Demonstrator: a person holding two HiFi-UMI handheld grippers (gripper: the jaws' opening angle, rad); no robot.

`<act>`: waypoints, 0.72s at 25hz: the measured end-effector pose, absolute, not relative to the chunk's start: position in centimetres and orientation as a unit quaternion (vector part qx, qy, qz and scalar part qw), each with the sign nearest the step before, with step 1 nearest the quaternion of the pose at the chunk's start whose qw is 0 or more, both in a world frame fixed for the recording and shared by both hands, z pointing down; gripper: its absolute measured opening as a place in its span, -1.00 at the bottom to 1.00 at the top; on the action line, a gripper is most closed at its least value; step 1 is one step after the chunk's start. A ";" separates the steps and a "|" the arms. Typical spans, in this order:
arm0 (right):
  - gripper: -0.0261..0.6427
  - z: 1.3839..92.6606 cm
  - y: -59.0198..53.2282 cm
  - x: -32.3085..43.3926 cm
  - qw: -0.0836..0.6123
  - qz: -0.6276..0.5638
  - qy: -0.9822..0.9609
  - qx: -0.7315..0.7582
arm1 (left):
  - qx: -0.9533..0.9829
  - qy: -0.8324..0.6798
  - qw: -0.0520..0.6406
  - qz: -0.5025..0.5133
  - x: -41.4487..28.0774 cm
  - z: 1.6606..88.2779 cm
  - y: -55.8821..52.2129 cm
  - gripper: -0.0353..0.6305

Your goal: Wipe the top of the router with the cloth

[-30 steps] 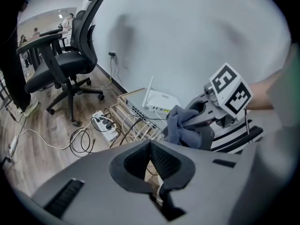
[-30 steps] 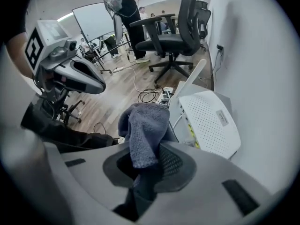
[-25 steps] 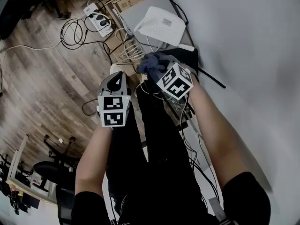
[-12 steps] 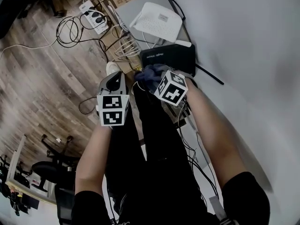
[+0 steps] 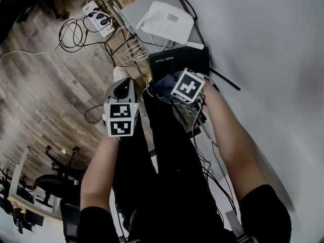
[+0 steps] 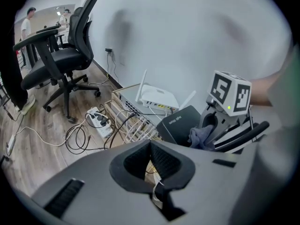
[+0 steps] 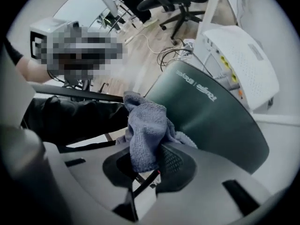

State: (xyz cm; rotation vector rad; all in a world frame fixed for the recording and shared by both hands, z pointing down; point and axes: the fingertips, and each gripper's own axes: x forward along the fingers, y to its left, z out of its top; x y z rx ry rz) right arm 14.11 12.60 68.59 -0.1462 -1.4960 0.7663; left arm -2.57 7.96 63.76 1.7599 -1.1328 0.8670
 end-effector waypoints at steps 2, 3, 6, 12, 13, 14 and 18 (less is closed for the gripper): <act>-0.78 68.6 12.2 14.8 0.671 0.361 -0.645 -0.056 | 0.704 -0.453 0.423 0.347 -2.4 63.9 7.7 -0.88; -0.78 68.6 12.0 15.2 0.674 0.368 -0.639 -0.053 | 0.704 -0.453 0.422 0.348 -2.3 64.0 7.6 -0.88; -0.78 68.8 11.6 16.3 0.684 0.381 -0.620 -0.041 | 0.705 -0.453 0.420 0.348 -1.9 64.2 7.3 -0.88; -0.78 69.2 10.3 20.1 0.726 0.372 -0.578 0.023 | 0.710 -0.445 0.418 0.352 -1.0 64.6 7.4 -0.88; -0.78 69.3 10.3 20.6 0.733 0.369 -0.570 0.031 | 0.709 -0.445 0.419 0.352 -1.0 64.7 7.4 -0.88; -0.78 69.4 10.4 21.0 0.740 0.365 -0.564 0.036 | 0.708 -0.445 0.420 0.353 -0.9 64.8 7.5 -0.88; -0.78 69.9 10.5 22.2 0.770 0.328 -0.545 0.046 | 0.705 -0.452 0.422 0.348 -0.5 64.8 7.2 -0.88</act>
